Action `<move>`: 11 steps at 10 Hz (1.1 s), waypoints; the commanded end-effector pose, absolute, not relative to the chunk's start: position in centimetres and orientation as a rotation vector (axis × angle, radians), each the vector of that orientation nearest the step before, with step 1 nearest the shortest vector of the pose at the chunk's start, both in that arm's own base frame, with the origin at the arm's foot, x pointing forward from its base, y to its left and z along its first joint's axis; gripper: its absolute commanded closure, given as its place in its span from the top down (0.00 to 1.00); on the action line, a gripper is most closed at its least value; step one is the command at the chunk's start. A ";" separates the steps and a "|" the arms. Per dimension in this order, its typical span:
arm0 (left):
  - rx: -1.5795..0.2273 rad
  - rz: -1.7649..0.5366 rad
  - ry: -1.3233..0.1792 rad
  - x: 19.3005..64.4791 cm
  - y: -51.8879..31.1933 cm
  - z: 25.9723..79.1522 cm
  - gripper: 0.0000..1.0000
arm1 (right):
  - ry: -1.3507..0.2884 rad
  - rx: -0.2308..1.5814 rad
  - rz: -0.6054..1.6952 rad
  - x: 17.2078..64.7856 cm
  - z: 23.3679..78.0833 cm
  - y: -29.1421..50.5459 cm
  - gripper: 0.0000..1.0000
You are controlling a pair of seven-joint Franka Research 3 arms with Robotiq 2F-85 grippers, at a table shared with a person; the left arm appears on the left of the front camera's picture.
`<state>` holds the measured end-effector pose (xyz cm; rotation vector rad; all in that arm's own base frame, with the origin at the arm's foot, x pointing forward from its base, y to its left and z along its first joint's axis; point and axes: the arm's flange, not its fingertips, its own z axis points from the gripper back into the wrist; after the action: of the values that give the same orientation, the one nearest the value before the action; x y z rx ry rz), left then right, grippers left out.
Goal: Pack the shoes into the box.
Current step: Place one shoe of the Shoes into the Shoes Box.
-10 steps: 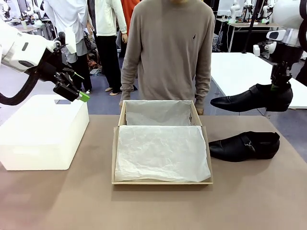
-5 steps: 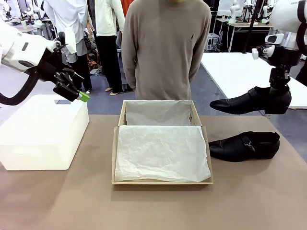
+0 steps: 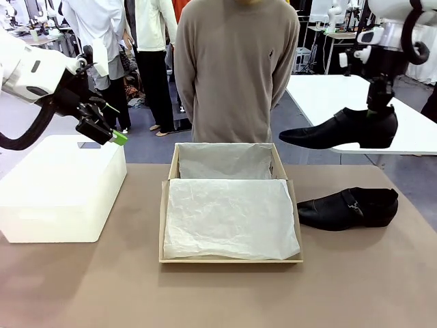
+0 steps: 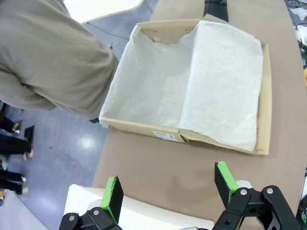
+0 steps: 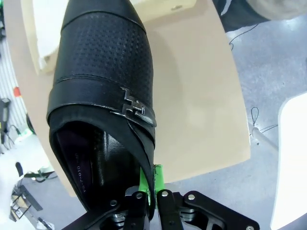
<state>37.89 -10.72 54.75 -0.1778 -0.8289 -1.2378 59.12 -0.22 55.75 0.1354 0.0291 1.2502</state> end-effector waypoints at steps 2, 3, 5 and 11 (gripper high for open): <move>-0.195 -1.253 -0.838 38.1 -10.5 54.6 1.00 | 0.038 0.120 1.212 61.2 58.4 4.2 0.00; -0.195 -1.253 -0.838 38.1 -10.5 54.6 1.00 | 0.017 0.133 1.234 61.7 58.6 6.4 0.00; -0.195 -1.253 -0.838 38.1 -10.5 54.6 1.00 | 0.005 0.143 1.272 62.1 58.5 10.2 0.00; -0.195 -1.253 -0.838 38.1 -10.5 54.6 1.00 | 0.005 0.104 1.365 62.5 56.2 21.2 0.00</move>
<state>37.89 -10.72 54.76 -0.1773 -0.8285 -1.2379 61.46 20.23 55.58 0.1464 0.0079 1.3973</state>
